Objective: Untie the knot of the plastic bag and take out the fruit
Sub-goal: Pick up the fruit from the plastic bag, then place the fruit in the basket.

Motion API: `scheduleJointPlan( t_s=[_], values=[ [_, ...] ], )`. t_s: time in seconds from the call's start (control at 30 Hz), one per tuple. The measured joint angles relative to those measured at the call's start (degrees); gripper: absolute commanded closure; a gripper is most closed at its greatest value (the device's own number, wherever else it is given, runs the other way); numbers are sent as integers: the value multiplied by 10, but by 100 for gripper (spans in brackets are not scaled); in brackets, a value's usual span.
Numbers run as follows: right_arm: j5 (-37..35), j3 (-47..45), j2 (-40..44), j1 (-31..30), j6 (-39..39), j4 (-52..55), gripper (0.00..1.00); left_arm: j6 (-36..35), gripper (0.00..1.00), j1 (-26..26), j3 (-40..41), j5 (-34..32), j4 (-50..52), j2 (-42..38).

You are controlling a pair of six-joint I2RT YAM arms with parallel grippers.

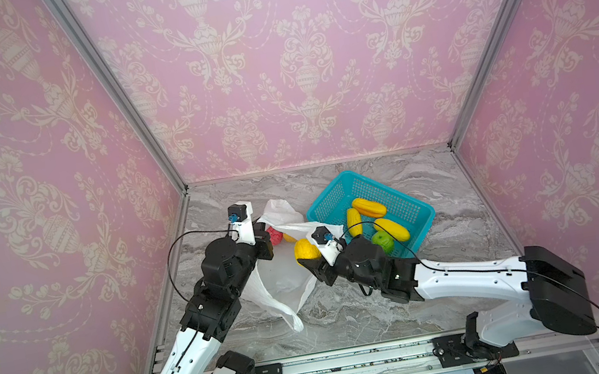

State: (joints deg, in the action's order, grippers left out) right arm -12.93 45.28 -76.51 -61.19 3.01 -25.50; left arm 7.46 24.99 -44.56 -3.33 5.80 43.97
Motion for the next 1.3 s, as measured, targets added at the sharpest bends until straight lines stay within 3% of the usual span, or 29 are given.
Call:
scheduleJointPlan(
  t_s=[0.13, 0.3, 0.47, 0.73, 1.03, 1.3],
  values=[
    [-45, -64, 106, 26, -16, -28, 82, 0, 100, 0, 0, 0, 0, 0],
    [-87, -91, 148, 161, 25, -21, 84, 0, 100, 0, 0, 0, 0, 0],
    [-81, -76, 56, 286, 87, 12, 85, 0, 100, 0, 0, 0, 0, 0],
    [-19, 24, -149, 320, 132, 73, 82, 0, 100, 0, 0, 0, 0, 0],
    [-8, 106, -256, 334, 163, 102, 72, 0, 100, 0, 0, 0, 0, 0],
    [-8, 106, -260, 356, 183, 102, 37, 0, 100, 0, 0, 0, 0, 0]
  ],
)
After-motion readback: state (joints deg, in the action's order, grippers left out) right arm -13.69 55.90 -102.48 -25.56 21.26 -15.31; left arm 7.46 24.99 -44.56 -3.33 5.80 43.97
